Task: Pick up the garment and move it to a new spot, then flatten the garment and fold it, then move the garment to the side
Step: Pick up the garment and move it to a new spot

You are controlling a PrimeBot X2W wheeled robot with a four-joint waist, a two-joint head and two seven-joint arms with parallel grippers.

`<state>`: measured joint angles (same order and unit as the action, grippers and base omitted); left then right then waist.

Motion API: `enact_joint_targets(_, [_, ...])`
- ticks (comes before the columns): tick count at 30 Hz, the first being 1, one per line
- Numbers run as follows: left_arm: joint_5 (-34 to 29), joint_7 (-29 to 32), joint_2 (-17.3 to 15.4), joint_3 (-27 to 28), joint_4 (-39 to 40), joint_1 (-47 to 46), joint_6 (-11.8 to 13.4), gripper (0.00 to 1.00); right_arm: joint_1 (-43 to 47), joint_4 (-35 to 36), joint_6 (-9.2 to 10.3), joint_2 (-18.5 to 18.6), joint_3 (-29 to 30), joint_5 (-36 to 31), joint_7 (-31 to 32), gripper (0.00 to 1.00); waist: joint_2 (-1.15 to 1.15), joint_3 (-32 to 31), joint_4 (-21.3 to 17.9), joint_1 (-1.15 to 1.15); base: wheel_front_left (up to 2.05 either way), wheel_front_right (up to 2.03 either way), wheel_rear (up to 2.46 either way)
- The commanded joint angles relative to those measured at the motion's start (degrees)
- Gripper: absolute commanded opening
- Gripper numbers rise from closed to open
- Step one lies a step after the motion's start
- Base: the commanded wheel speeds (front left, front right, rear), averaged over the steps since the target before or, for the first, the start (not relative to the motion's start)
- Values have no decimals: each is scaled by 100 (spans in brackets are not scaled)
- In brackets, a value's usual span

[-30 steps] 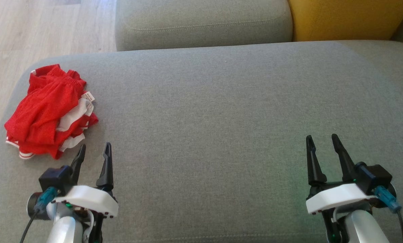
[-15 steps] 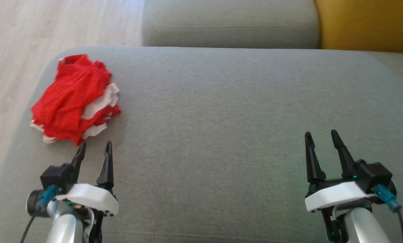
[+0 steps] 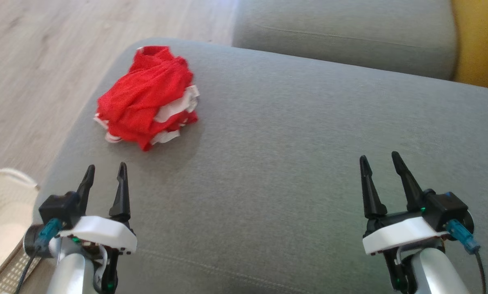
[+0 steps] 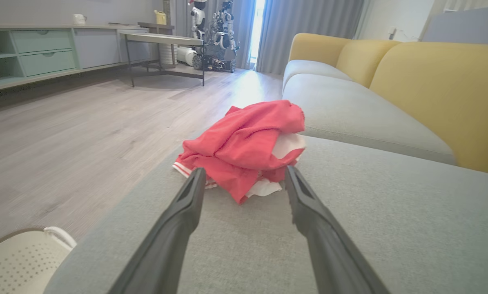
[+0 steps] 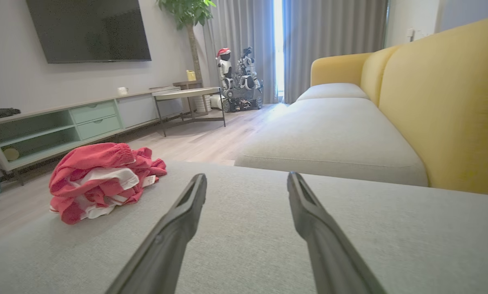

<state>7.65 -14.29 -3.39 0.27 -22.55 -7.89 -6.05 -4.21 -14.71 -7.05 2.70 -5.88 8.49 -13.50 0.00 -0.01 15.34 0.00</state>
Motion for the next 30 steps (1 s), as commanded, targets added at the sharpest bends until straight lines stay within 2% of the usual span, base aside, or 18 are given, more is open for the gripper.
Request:
enact_joint_targets(1, [0, -71, -117, 203, 199, -305, 33, 100, -226, 238, -44, 18, -176, -8, 31, 100, 0, 55, 212, 0, 0, 0, 0])
enact_joint_targets(4, [5, -71, -137, 253, 208, -312, 42, 100, -249, 287, -44, 18, -213, -6, 68, 100, 0, 83, 410, 0, 0, 0, 0])
enact_joint_targets(10, [-3, -71, -144, 318, 226, -259, 53, 100, -260, 326, -44, 18, -248, -15, 109, 100, 0, 81, 534, 0, 0, 0, 0])
enact_joint_targets(30, [-59, -71, -104, 328, 208, -291, 76, 100, -252, 374, -44, 18, -242, -44, 139, 100, 0, 115, 440, 0, 0, 0, 0])
